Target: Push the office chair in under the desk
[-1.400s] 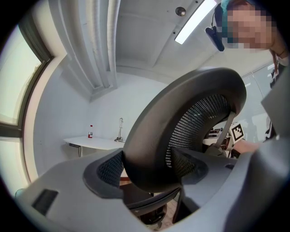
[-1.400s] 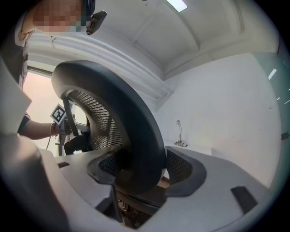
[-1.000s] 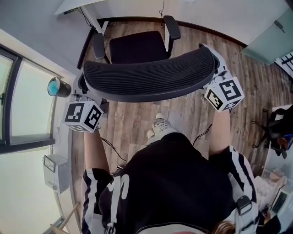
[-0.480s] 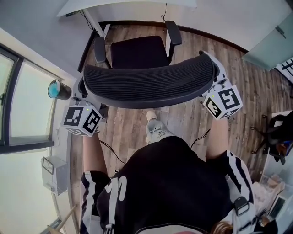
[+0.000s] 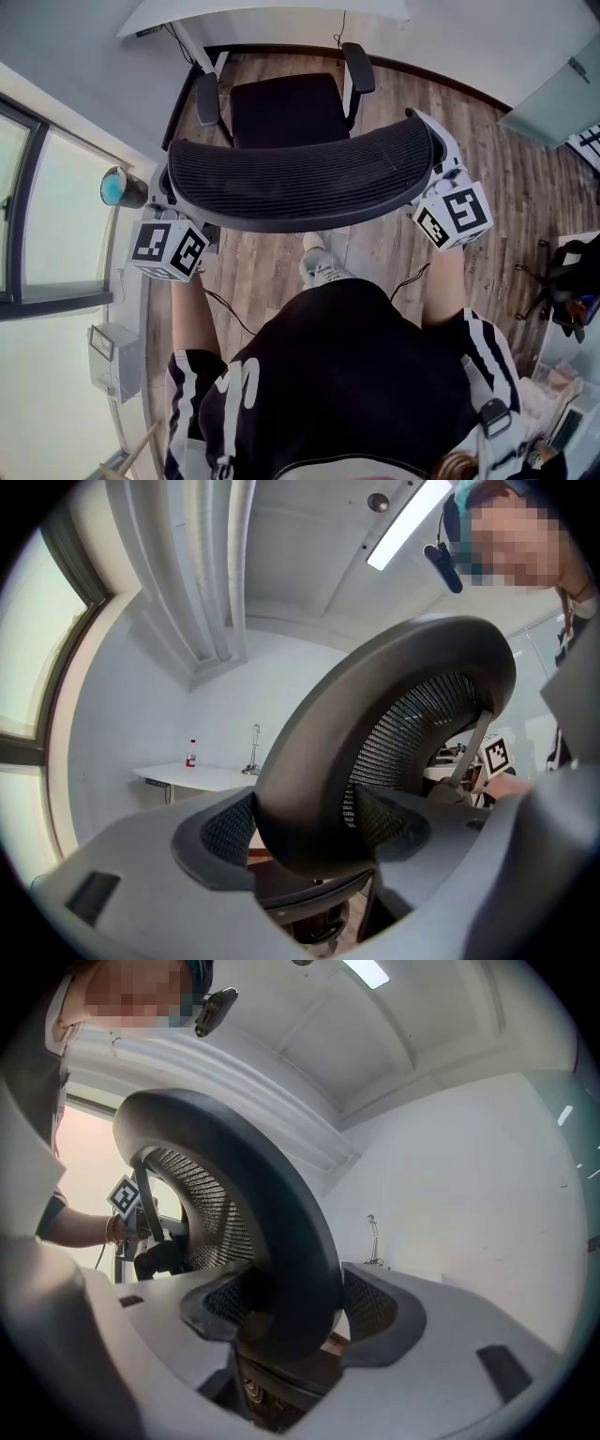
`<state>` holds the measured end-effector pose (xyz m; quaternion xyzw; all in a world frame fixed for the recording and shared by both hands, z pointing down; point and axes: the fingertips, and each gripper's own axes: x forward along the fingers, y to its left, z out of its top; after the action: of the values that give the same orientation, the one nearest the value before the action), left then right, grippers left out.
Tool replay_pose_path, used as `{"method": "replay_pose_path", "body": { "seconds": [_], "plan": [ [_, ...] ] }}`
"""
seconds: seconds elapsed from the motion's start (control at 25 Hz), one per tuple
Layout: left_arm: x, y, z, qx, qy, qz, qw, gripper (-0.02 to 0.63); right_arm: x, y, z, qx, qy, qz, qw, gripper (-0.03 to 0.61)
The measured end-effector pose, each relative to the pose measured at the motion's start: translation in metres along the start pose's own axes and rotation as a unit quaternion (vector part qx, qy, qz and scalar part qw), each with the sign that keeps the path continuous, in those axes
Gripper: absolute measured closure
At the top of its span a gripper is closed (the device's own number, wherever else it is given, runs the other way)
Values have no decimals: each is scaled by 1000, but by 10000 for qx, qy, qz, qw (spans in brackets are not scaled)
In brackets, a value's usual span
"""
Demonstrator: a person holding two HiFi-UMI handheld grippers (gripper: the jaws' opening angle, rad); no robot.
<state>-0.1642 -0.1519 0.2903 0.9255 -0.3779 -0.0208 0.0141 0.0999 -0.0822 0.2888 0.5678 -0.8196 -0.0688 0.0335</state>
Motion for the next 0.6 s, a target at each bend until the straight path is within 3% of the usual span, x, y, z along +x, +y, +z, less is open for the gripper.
{"method": "replay_pose_path", "body": {
  "seconds": [0.6],
  "plan": [
    [36,20,1,-3,-11,-33,10000,287,32,-24,-4,48,64,-14,10000,310]
  ]
}}
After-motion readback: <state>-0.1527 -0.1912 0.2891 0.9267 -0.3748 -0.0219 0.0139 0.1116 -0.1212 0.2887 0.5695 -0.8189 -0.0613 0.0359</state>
